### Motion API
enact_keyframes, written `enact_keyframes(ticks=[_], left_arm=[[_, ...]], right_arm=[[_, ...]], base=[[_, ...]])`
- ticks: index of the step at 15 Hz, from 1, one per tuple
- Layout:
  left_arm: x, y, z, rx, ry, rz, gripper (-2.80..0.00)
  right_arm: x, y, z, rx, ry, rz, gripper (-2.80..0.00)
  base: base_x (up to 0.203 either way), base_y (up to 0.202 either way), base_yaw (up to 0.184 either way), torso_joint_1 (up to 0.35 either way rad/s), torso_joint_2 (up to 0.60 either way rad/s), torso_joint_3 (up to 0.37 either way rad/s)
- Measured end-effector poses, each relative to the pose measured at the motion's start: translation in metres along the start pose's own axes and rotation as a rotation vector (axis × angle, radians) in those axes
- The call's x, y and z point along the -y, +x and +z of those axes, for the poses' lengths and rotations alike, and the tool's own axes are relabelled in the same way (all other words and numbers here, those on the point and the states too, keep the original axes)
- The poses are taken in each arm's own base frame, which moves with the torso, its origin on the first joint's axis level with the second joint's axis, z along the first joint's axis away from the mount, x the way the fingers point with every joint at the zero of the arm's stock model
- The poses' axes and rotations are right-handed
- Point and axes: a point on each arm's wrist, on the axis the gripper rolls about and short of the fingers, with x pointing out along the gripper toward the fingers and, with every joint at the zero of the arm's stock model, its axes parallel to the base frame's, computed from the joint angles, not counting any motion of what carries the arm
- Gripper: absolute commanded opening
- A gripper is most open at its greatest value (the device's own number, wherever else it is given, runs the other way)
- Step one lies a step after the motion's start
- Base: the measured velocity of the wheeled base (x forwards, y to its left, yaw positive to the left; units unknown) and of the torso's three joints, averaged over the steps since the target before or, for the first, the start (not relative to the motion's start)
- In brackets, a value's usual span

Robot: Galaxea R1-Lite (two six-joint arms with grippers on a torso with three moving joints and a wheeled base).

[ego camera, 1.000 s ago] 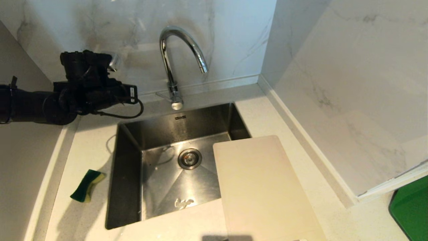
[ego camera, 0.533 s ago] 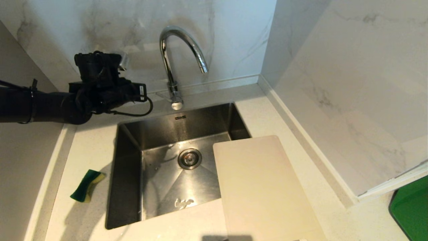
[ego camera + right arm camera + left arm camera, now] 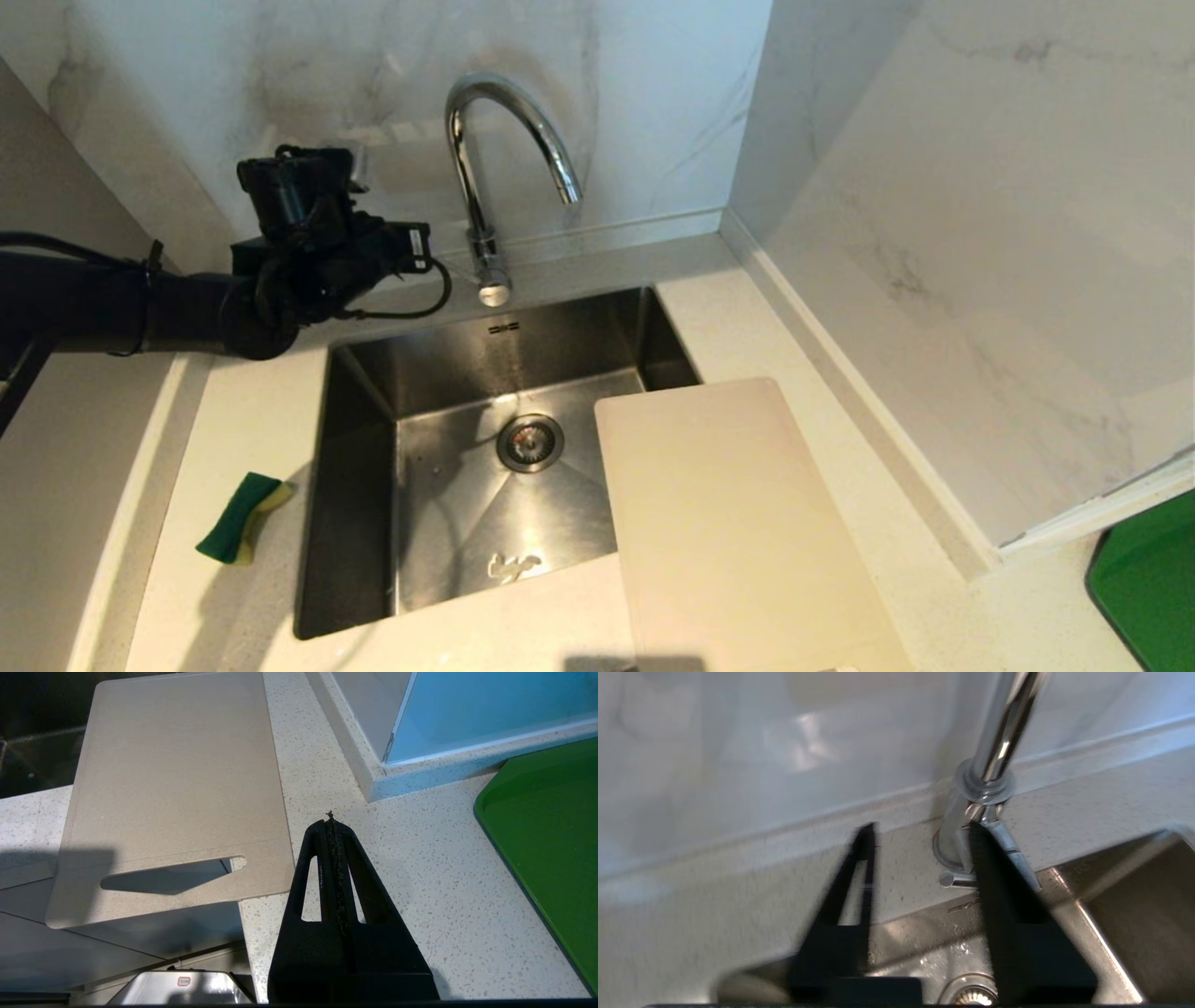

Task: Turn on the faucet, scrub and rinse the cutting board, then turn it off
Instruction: Turn on the tap

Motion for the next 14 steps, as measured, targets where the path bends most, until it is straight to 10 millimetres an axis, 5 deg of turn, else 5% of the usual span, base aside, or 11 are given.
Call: enact_keyframes(ticks=[14], left_arm=[[0.029,0.012,-0.012,-0.14,-0.445,0.142,0.0]], right_arm=[[0.0,0.0,0.0,0.0,0.0,0.0,-2.8]], base=[[0.0,0.0,0.0,0.0,0.0,0.0]])
